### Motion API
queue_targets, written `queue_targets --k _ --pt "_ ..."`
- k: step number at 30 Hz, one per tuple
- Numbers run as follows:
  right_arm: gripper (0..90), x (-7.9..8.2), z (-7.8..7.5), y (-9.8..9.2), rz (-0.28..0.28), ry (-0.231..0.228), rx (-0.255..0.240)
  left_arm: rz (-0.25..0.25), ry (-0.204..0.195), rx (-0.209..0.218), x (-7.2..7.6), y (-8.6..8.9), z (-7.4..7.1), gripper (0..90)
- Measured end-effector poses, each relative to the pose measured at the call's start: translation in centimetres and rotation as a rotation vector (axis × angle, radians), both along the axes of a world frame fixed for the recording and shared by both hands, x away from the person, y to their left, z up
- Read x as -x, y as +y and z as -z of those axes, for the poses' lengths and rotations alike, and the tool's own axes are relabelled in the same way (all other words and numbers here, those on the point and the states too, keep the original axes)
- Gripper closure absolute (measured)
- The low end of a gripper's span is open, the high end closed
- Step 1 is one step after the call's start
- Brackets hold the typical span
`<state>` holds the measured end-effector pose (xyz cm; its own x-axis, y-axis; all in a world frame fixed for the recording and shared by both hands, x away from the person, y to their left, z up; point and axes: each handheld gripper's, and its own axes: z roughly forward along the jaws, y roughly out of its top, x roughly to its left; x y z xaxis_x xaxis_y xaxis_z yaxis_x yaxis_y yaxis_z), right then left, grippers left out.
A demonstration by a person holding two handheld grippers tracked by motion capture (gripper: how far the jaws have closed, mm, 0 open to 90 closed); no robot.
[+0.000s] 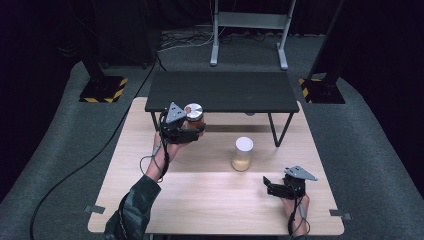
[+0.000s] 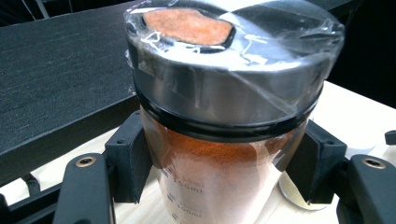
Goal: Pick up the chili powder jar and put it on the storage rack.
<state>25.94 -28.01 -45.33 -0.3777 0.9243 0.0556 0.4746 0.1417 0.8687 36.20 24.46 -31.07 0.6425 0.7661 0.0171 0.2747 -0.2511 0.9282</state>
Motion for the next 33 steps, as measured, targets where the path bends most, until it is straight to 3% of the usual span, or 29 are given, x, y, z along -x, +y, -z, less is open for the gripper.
queue_targets --k 33 --pt "0.8 0.0 0.0 -0.1 0.001 -0.002 -0.004 0.038 0.031 0.004 -1.6 -0.3 -2.1 31.8"
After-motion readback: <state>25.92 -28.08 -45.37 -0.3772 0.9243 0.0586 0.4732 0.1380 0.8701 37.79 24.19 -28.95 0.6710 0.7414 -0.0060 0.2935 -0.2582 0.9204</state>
